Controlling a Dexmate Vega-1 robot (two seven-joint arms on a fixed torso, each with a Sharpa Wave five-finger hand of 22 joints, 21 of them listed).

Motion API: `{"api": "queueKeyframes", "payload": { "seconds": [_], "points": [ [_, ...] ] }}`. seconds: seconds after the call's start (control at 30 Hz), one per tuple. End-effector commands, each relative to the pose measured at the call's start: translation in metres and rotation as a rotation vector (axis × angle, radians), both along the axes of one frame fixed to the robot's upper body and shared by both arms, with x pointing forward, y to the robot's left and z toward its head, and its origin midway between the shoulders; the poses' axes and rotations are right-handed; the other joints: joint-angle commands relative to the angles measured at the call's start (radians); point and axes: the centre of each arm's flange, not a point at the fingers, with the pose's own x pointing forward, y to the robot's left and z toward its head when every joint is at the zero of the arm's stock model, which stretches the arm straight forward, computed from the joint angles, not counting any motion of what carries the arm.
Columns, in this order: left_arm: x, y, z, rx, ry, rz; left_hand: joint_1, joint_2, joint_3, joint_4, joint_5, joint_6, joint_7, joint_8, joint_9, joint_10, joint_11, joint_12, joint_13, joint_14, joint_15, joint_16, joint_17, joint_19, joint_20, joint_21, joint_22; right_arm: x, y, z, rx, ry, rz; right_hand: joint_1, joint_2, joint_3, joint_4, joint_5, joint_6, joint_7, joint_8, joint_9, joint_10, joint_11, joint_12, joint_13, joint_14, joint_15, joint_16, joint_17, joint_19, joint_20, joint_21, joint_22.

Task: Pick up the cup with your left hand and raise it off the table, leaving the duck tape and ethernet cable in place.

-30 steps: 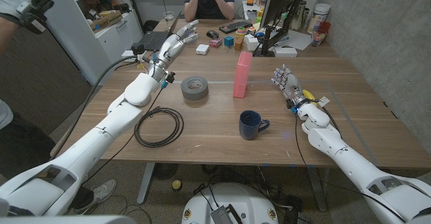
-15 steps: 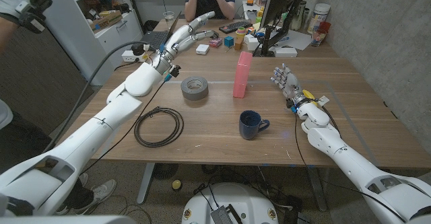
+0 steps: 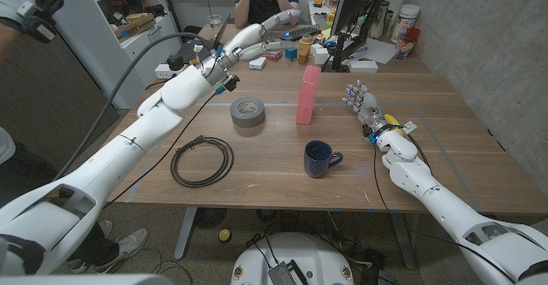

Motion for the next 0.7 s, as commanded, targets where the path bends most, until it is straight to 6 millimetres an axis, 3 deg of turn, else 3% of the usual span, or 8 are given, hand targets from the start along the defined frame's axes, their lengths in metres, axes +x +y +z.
{"api": "queueKeyframes", "payload": {
  "seconds": [0.03,0.23,0.7],
  "points": [
    [-0.011,-0.037,0.011,0.154,-0.064,-0.065,-0.006,-0.036,-0.022,0.002,0.009,-0.011,-0.002,0.004,0.003,-0.018,-0.001,0.004,0.002,-0.012,0.002,0.001,0.005,-0.002,0.002,-0.006,0.002,-0.004,0.000,-0.003,0.006,-0.011,0.007,0.005,-0.011,0.000,-0.004,0.006,0.008,0.002,0.008,0.002,0.012,0.003,0.007,0.004,0.002,0.007,0.005,0.003,0.004,0.005,0.003,0.002],
    [-0.024,-0.056,0.023,0.269,-0.121,-0.048,0.000,-0.060,-0.037,0.002,0.020,-0.032,-0.004,0.000,0.003,-0.032,-0.002,0.003,0.002,-0.024,0.003,0.000,0.005,-0.010,0.002,-0.009,0.002,-0.007,0.000,-0.002,0.011,-0.026,0.012,0.004,-0.013,-0.001,-0.004,0.006,0.008,0.003,0.008,0.002,0.013,0.003,0.007,0.004,0.003,0.008,0.005,0.004,0.004,0.006,0.003,0.002],
    [-0.048,-0.101,0.032,0.481,-0.215,-0.074,0.009,-0.071,-0.045,0.003,0.029,-0.054,-0.005,-0.001,0.004,-0.034,0.000,0.006,0.002,-0.033,0.003,0.000,0.005,-0.017,0.002,-0.012,0.002,-0.008,-0.005,-0.006,0.027,-0.034,0.013,0.001,-0.016,-0.003,-0.003,0.006,0.008,0.004,0.007,0.002,0.013,0.003,0.006,0.004,0.003,0.009,0.005,0.004,0.003,0.008,0.003,0.002]
  ]
}}
